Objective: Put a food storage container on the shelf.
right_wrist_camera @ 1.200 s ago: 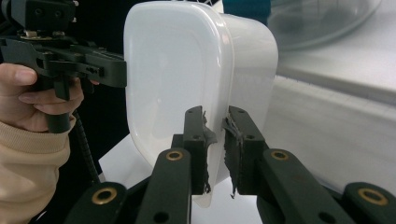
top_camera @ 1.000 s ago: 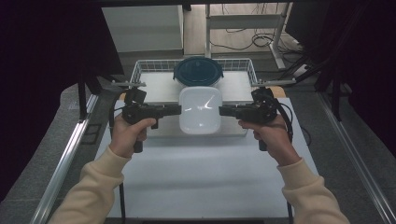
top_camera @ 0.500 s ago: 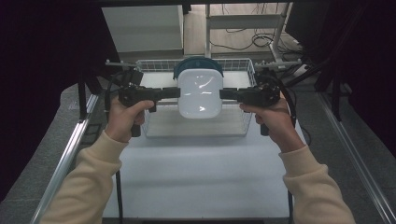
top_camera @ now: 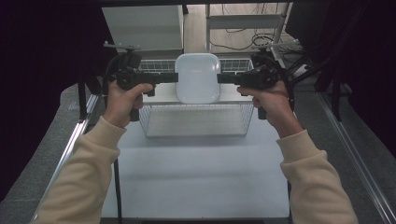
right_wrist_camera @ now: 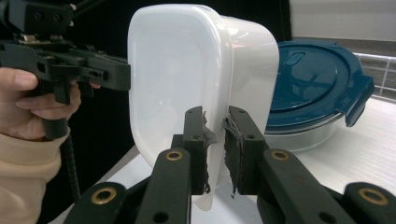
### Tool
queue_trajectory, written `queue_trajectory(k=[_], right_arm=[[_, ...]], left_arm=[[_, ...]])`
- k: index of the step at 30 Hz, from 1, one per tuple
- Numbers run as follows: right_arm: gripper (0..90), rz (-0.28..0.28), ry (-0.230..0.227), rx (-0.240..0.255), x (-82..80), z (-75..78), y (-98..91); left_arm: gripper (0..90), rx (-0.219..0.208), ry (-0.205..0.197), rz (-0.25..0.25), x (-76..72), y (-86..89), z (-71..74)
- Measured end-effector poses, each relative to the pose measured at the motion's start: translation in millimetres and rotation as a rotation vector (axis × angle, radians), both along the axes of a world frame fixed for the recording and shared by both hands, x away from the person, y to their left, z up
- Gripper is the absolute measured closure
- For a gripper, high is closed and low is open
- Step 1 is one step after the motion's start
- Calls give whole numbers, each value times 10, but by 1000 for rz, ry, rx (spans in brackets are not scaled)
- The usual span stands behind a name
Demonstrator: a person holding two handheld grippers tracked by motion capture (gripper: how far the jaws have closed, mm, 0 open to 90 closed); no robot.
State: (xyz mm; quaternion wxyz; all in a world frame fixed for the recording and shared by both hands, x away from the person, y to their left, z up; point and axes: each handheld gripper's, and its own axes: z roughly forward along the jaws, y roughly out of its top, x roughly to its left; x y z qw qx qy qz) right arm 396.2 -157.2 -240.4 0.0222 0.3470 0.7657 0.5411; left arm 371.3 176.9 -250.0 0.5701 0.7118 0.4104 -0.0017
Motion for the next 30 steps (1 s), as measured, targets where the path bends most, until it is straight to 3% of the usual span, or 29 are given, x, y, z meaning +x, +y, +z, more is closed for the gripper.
queue_trajectory(k=[3,21,30], right_arm=[[783,6,5,17,39,27,10],[781,-19,19,13,333,313,83],[780,-37,75,0,564,288,125]], left_arm=[[805,-6,7,-4,47,25,30],[804,-23,12,13,345,73,261],[802,-46,81,19,590,89,157]])
